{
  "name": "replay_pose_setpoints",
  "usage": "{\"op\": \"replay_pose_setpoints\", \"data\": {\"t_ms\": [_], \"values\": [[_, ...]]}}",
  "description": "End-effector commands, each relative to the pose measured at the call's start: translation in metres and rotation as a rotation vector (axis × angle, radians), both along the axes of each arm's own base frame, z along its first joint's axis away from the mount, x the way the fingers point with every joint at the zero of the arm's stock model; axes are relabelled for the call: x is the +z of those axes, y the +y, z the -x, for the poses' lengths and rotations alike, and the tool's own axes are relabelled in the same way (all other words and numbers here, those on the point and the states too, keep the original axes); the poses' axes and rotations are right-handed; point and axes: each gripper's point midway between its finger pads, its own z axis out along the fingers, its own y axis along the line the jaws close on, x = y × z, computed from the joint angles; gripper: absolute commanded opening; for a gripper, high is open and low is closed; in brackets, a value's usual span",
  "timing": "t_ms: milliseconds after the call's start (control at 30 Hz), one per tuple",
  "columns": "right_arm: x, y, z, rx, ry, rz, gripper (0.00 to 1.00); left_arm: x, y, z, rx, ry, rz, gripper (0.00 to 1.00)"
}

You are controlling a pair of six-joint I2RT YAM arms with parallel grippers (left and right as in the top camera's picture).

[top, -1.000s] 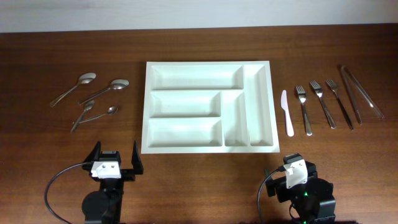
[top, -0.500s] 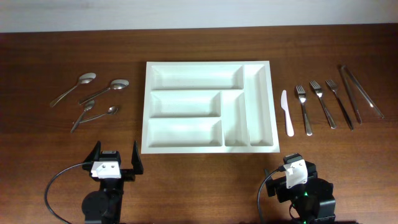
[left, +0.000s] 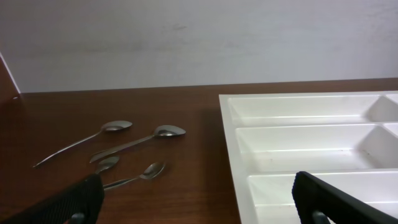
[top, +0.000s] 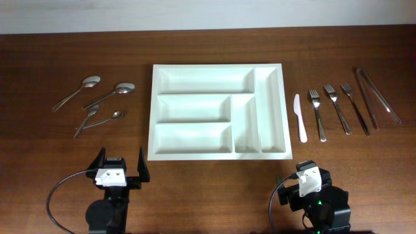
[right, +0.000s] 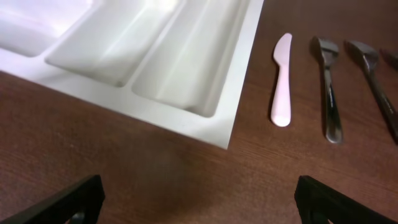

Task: Pack container

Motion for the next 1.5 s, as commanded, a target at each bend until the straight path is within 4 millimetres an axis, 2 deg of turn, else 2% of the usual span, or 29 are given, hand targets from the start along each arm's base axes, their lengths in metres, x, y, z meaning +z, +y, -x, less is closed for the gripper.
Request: {"op": "replay_pose_setpoints", "data": {"t_ms": [0,133,333,433,567,733,867,1067,1233,1367,1467], "values": [[0.007,-0.001,-0.005,-0.010,-0.043,0.001,0.99,-0.001,0.002,0.000,0.012,-0.002,0.010,0.99],[0.013,0.008,-0.007,0.030,-0.065,-0.036,0.99,0.007,0.006,0.000,0.030,-0.033,0.002,0.99],[0.017,0.023,-0.004,0.109,-0.070,-0.084,0.99,0.009,-0.001,0.000,-0.009,-0.042,0.005,0.99],[0.027,0.032,-0.006,0.153,-0.111,-0.111,0.99,0.012,-0.007,0.000,-0.041,-0.055,0.052,0.99],[0.044,0.032,-0.012,0.155,-0.175,-0.114,0.99,0.021,-0.016,0.001,-0.092,-0.069,0.084,0.99],[0.068,0.031,-0.014,0.131,-0.172,-0.141,0.99,0.036,-0.006,0.003,-0.032,-0.019,0.081,0.99],[0.077,0.032,-0.021,0.120,-0.097,-0.142,0.99,0.042,0.004,-0.003,0.026,0.089,0.044,0.99],[0.094,0.035,-0.051,0.107,0.053,-0.128,0.99,0.051,0.003,-0.036,0.020,0.254,-0.001,0.99],[0.127,0.035,-0.093,0.078,0.106,-0.107,0.99,0.049,0.010,-0.075,-0.002,0.478,-0.068,0.99],[0.158,0.037,-0.127,0.064,0.100,-0.099,0.99,0.055,0.019,-0.114,-0.084,0.616,-0.069,0.99],[0.166,0.037,-0.136,0.057,0.125,-0.102,0.99,0.065,0.027,-0.144,-0.117,0.646,-0.015,0.99]]}}
